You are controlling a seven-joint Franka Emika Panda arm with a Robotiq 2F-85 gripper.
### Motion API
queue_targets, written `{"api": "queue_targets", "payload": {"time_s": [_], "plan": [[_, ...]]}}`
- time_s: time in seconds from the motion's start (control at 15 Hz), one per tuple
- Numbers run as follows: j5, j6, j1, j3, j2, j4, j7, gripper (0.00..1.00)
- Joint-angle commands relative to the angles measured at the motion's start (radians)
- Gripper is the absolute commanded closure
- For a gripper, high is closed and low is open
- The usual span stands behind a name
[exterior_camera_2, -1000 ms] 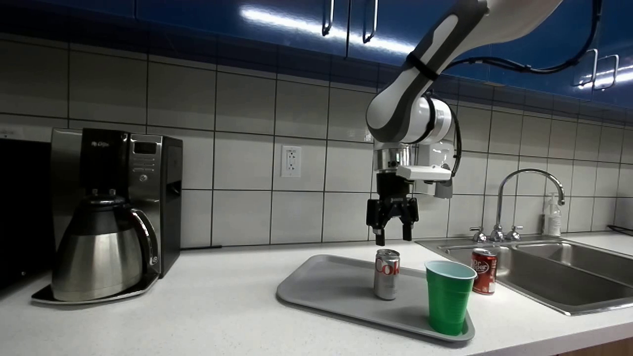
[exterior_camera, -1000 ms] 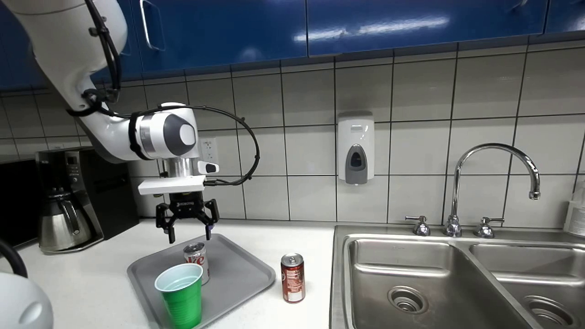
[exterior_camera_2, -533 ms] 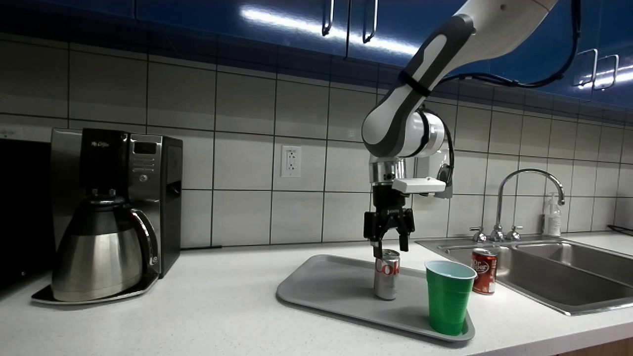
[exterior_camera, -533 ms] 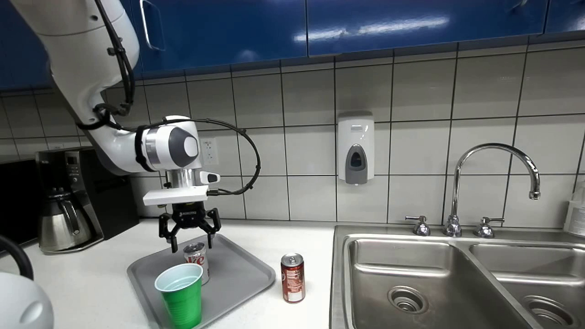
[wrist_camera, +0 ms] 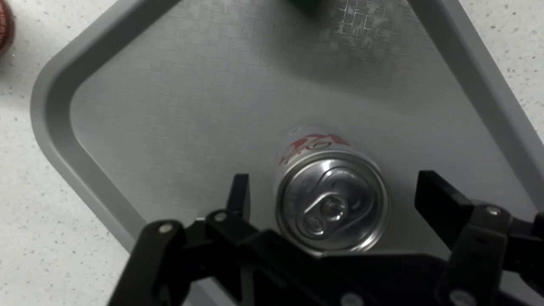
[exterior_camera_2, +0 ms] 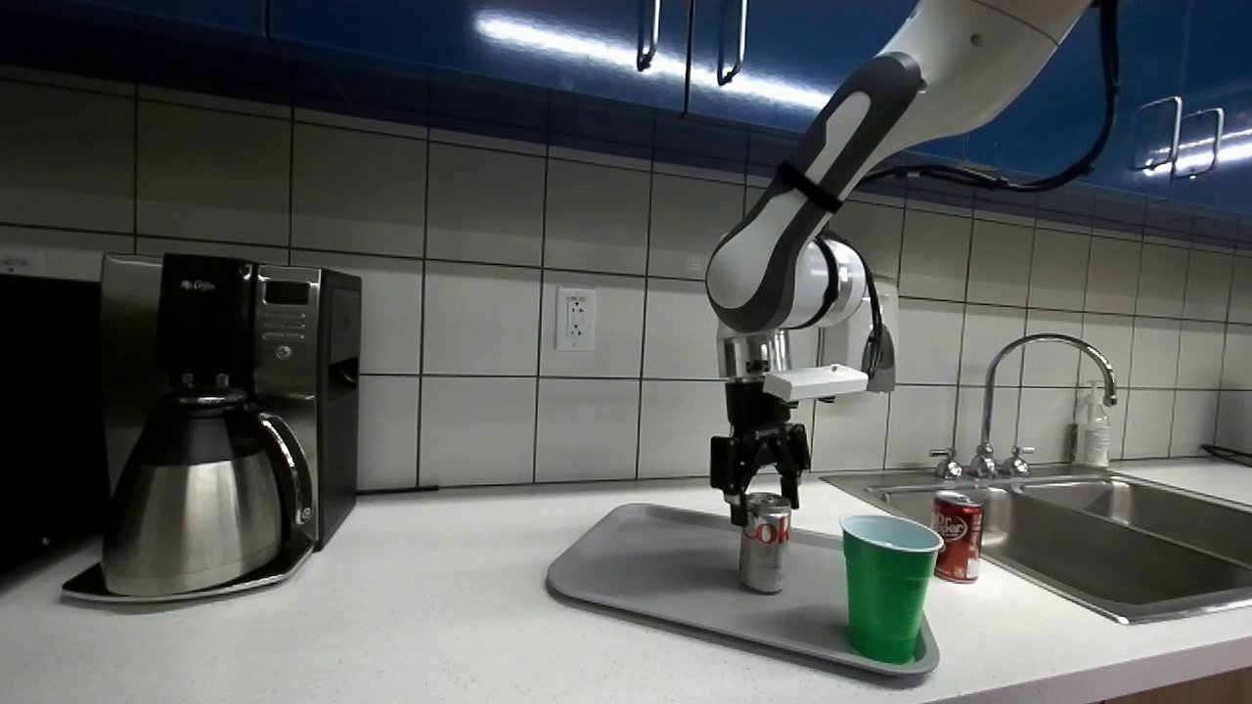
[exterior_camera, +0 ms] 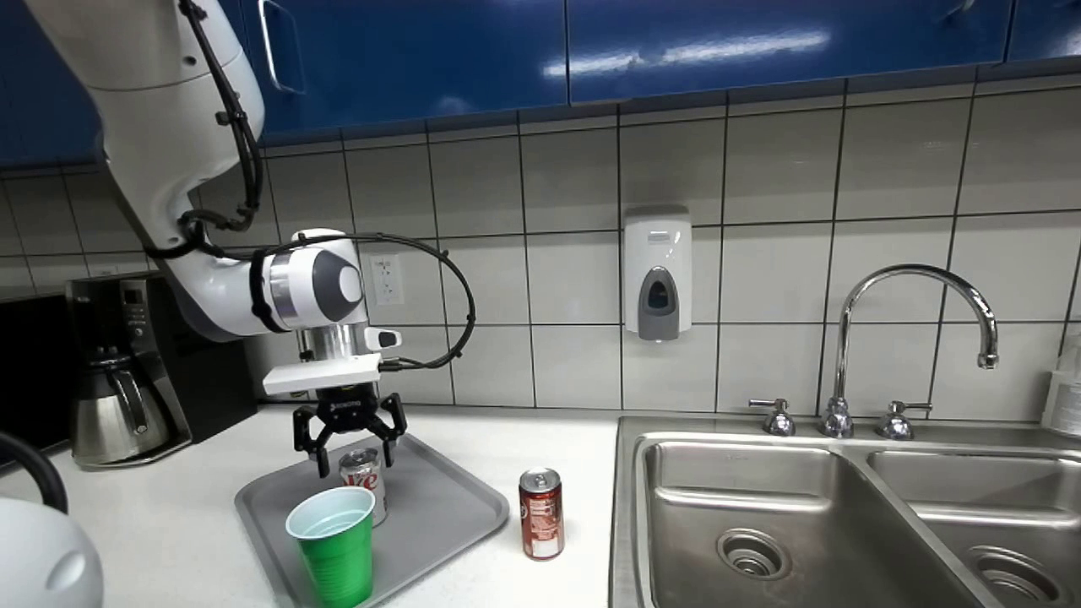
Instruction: Take the two metal cans off of the tray
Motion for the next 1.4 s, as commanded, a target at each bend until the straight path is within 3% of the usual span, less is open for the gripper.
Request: {"api": "queue_targets", "payload": {"time_s": [0.0, 0.67, 0.73, 0.8, 0.93, 1.2, 1.33], "plan": [[-0.046, 0.015, 0.007, 0.003, 0.027, 0.014, 0.063, 0.00], [-0.040, 0.014, 0.005, 0.003, 0.042, 0.013, 0.085, 0.00], [-0.041, 0.015, 0.005, 0.002, 0.042, 0.013, 0.087, 0.04], [-0.042, 0.016, 0.005, 0.002, 0.042, 0.012, 0.088, 0.26], [-0.040, 0.013, 0.004, 0.003, 0.040, 0.013, 0.083, 0.30], [-0.042, 0.011, 0.003, 0.001, 0.039, 0.012, 0.083, 0.62], [-0.039, 0.012, 0.001, 0.000, 0.037, 0.011, 0.081, 0.62]]}}
